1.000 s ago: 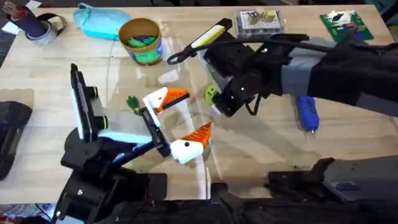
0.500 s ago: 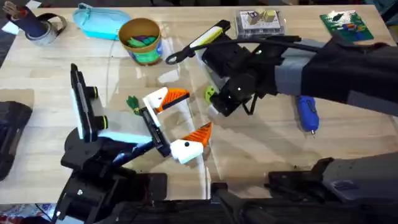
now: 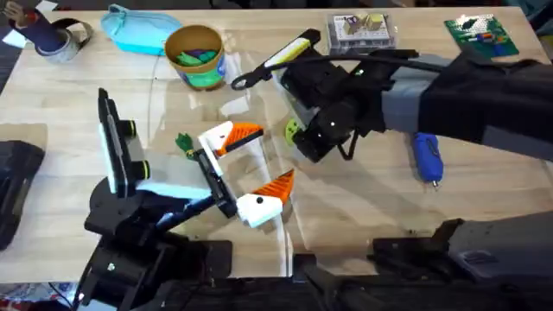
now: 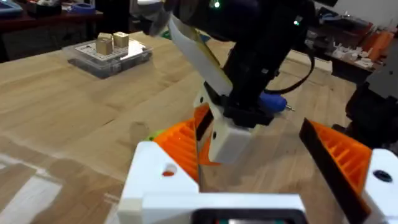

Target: Pick up the gripper from the table and insert it into the empty holder that is missing its gripper. Then pick up a screw, insert it into the mounting hole, and use the screwdriver to tighten it. Finally, clean up the table by picking up the vegetable and placing it into the bucket.

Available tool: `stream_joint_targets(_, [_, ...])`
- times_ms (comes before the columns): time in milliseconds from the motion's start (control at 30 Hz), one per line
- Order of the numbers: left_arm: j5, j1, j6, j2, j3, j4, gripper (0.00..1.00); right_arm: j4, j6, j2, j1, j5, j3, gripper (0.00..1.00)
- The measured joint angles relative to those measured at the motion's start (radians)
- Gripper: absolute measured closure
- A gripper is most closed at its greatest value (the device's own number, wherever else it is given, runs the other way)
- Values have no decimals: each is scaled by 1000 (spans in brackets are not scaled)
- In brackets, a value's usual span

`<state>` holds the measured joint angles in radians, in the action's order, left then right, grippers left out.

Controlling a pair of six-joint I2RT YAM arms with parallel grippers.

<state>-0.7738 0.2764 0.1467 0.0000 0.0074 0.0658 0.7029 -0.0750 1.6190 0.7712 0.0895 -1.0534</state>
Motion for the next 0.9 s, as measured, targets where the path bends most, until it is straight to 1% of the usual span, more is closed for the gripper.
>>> stream_joint_targets(100, [0,0,0,0,0,0,10,0,0,0,0,0,0,773])
stream_joint_targets(167, [0,0,0,0,0,0,10,0,1,0,0,0,0,849])
stream_joint_targets(233, [0,0,0,0,0,0,10,0,-2,0,0,0,0,896])
stream_joint_targets(300, [0,0,0,0,0,0,10,0,-3,0,0,0,0,981])
stream_joint_targets(467, [0,0,0,0,0,0,10,-2,-3,0,0,4,0,993])
stream_joint_targets(667, [0,0,0,0,0,0,10,20,-3,0,-2,37,-10,995])
stream_joint_targets(767, [0,0,0,0,0,0,10,93,-1,-4,-2,47,-60,995])
stream_joint_targets(900, [0,0,0,0,0,0,10,211,1,-19,-3,53,-210,995])
